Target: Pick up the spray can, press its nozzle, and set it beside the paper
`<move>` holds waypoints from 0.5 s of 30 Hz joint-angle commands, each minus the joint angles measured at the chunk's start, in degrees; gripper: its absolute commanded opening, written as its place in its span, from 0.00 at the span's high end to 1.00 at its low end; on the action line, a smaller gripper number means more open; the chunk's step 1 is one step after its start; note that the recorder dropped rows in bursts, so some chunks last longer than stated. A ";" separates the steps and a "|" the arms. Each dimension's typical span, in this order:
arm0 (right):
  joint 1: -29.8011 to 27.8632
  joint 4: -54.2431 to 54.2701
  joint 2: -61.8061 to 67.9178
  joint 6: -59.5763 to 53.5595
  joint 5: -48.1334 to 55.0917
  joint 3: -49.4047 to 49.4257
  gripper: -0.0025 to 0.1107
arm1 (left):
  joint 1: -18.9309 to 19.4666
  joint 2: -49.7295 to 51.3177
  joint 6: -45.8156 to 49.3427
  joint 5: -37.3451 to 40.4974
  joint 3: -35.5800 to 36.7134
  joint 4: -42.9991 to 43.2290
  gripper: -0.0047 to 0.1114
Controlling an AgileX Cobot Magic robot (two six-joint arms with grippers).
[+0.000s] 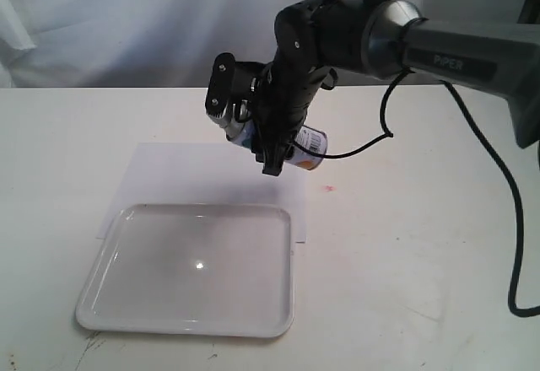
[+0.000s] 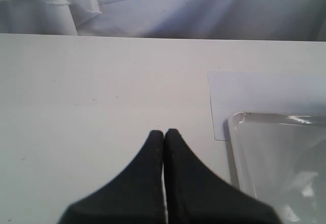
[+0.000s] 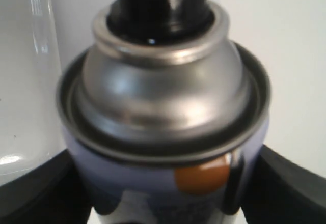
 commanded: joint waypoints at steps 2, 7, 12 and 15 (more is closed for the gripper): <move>-1.40 0.71 0.19 -2.75 -1.13 -0.70 0.98 | -0.31 -0.22 -0.12 -0.44 0.28 0.00 0.96; -3.56 1.08 0.24 -2.75 -0.64 -0.70 0.98 | -0.31 -0.22 -0.12 -0.44 0.28 0.00 0.96; -4.24 5.14 0.24 -2.75 -0.14 -0.70 0.98 | -0.31 -0.22 -0.12 -0.44 0.28 0.00 0.96; -4.24 7.40 0.24 -3.11 -0.27 -0.70 0.98 | -0.31 -0.22 -0.12 -0.44 0.28 0.00 0.96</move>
